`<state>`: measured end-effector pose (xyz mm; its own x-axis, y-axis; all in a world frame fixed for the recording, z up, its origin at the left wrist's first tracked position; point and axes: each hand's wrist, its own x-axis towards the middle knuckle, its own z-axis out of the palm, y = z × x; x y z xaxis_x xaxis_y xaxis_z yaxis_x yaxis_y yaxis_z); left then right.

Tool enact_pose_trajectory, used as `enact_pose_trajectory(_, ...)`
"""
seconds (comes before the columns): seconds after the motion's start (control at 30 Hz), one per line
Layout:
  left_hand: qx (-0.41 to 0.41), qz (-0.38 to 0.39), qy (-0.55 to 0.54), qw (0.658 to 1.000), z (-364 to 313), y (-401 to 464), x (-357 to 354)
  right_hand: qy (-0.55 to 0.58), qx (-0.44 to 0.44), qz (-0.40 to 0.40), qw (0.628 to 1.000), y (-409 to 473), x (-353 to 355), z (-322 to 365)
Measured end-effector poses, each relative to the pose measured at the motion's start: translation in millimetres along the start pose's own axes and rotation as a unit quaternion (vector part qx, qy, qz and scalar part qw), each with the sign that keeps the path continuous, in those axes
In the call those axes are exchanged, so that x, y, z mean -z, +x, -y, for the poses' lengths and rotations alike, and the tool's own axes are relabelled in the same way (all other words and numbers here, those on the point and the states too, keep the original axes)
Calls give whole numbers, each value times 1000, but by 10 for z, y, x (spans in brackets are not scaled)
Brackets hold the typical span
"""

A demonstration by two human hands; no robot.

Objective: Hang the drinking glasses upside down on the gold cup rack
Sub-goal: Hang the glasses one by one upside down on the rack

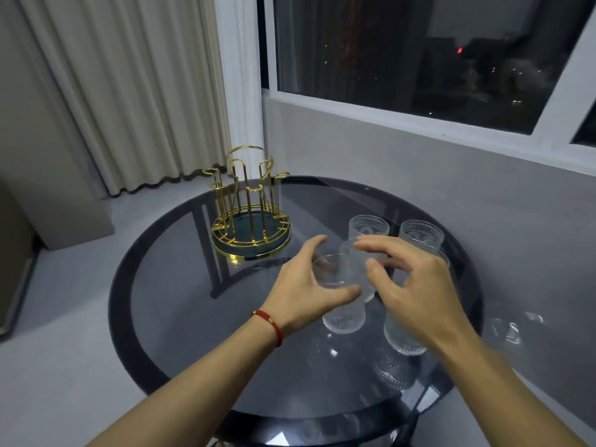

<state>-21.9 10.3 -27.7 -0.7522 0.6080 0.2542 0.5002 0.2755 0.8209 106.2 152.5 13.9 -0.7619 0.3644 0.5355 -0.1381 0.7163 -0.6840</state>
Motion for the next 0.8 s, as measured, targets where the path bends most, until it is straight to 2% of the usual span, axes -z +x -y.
enact_pose_trajectory(0.07, 27, -61, -43, 997, 45, 40, 216, 75, 10, 53, 996, 34, -138, 87)
enact_pose_trajectory(0.13, 55, -130, -97, 985, 102, 82, 431, 103, -11, 119, 987, 107, -372, 126)
enact_pose_trajectory(0.23, 131, -200, -278, 930, 169, 183, 662, 92, -116, 156, 977, 300, -765, 126)
enact_pose_trajectory(0.33, 163, -175, -454, 858, 273, 260, 766, 217, -255, 137, 932, 514, -1095, 179)
enact_pose_trajectory(0.4, 157, -149, -500, 839, 330, 285, 778, 330, -322, 132, 877, 626, -1210, 219)
enact_pose_trajectory(0.43, 151, -140, -514, 833, 374, 299, 779, 356, -332, 133, 863, 671, -1233, 225)
enact_pose_trajectory(0.5, 145, -114, -528, 829, 464, 322, 783, 350, -325, 113, 871, 739, -1233, 212)
enact_pose_trajectory(0.53, 147, -109, -508, 842, 536, 329, 786, 326, -312, 91, 888, 775, -1209, 208)
enact_pose_trajectory(0.57, 149, -118, -449, 873, 605, 331, 792, 289, -298, 62, 907, 824, -1163, 204)
enact_pose_trajectory(0.63, 131, -176, -243, 945, 791, 351, 796, 191, -267, -1, 945, 988, -1010, 224)
enact_pose_trajectory(0.67, 117, -202, -127, 964, 891, 357, 793, 138, -245, -29, 959, 1106, -905, 249)
enact_pose_trajectory(0.73, 97, -184, 78, 975, 1090, 399, 766, 62, -196, -72, 976, 1412, -720, 332)
enact_pose_trajectory(0.8, 98, -123, 199, 967, 1261, 401, 700, 35, -155, -95, 983, 1770, -656, 469)
